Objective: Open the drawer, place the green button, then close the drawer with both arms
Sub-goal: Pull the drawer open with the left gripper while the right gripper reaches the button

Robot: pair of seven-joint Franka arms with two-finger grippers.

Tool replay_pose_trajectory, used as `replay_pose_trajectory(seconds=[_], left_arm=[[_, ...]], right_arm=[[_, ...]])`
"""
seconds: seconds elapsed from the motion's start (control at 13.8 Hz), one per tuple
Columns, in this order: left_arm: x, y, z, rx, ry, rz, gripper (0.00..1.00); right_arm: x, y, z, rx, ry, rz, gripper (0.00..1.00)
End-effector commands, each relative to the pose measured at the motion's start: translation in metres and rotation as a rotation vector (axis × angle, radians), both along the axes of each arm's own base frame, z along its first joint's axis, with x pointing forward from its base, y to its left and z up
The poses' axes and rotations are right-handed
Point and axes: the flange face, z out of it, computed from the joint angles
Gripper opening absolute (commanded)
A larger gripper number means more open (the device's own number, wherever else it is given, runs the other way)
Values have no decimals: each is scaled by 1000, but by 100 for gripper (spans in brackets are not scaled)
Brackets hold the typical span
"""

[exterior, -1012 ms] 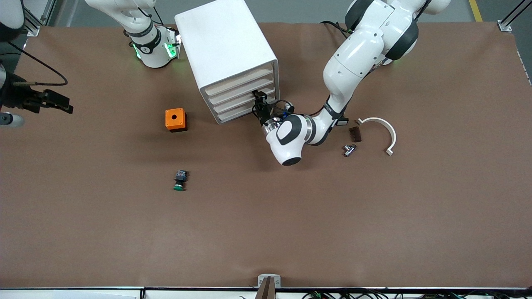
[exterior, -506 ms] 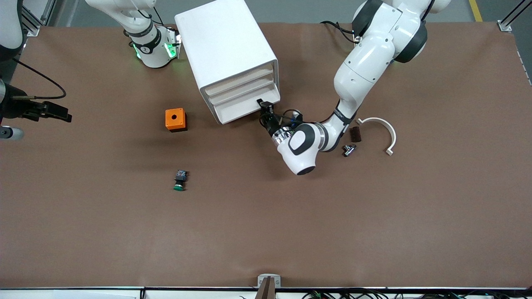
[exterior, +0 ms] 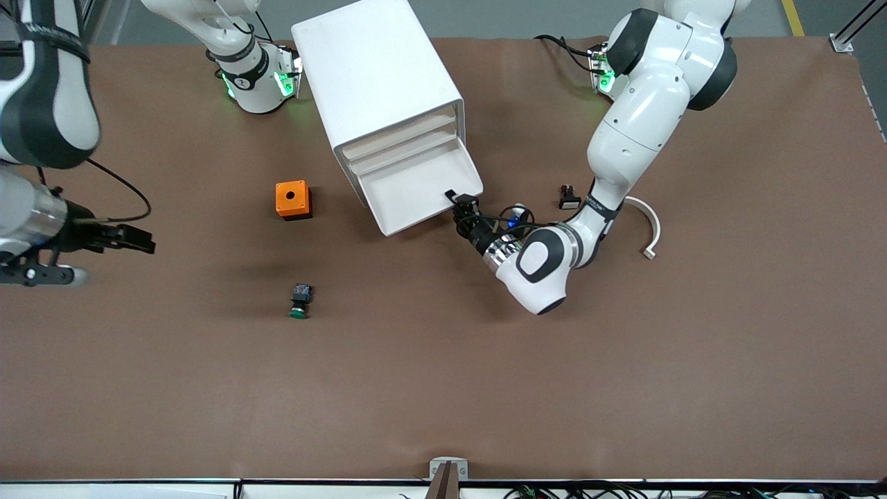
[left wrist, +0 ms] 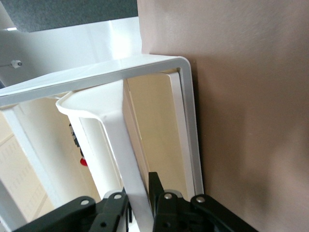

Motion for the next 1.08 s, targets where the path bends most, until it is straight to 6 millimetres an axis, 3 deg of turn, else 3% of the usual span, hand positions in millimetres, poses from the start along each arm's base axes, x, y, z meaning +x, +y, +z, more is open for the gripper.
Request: replay_pose_trajectory(seconds=[0.0,0.14,0.22,0.29,0.43,0.58,0.8,1.01], left_arm=[[11,12,0,-16,22,29,17],[14,17,0,-14,21,34,17],[14,16,0,-14,21,33,23],[15,17,1,-16,19,34,33],[21,23,4,-35,-7,39,67],[33,30,13,-138,-106,31,84],[53,42,34,-296,-267,22,95],[81,55,61,-487,-510,-17,97]], right_arm=[[9,31,-21,-6,-23,-49,100],[14,48,-42,-8,-48,-57,100],[15,58,-54,-9,-59,-60,100],[15,66,-67,-10,-64,-62,100],[12,83,-90,-14,-70,-104,100],[6,100,-111,-11,-99,-128,100],[-4,120,-143,0,-150,-140,100],[-13,152,-171,11,-182,-183,100]])
